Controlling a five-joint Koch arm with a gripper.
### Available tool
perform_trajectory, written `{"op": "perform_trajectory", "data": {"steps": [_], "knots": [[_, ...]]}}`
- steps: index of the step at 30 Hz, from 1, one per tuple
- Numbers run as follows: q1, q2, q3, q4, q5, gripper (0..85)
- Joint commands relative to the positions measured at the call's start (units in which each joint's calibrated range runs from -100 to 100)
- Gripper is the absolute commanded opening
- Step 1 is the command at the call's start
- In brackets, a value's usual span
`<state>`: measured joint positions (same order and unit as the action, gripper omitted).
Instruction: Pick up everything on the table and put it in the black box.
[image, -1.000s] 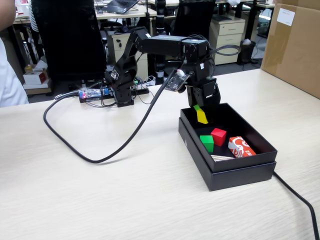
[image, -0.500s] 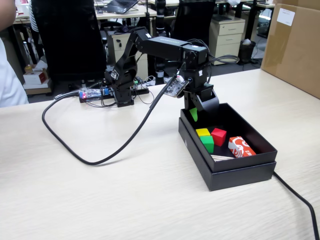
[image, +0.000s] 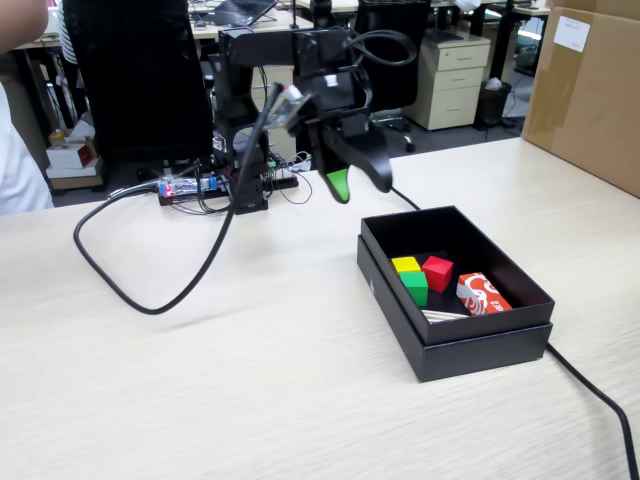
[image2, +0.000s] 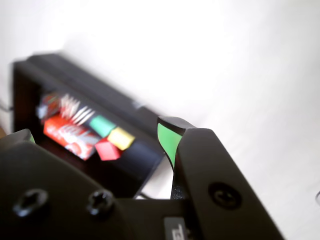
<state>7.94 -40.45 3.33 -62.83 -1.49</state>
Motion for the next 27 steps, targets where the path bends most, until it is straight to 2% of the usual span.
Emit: {"op": "perform_trajectory", "data": {"steps": [1, 4, 12, 17, 27], "knots": [[-3.1, -18.5, -8.3, 8.2, -2.8, 49.6], [-5.5, -32.2, -23.2, 10.4, -2.9, 50.4], [-8.5, -50.4, -49.3, 17.2, -2.7, 50.5], [-8.6, -57.4, -59.5, 23.7, -2.2, 50.8], [-8.6, -58.9, -74.8, 35.5, -1.1, 50.8]]}}
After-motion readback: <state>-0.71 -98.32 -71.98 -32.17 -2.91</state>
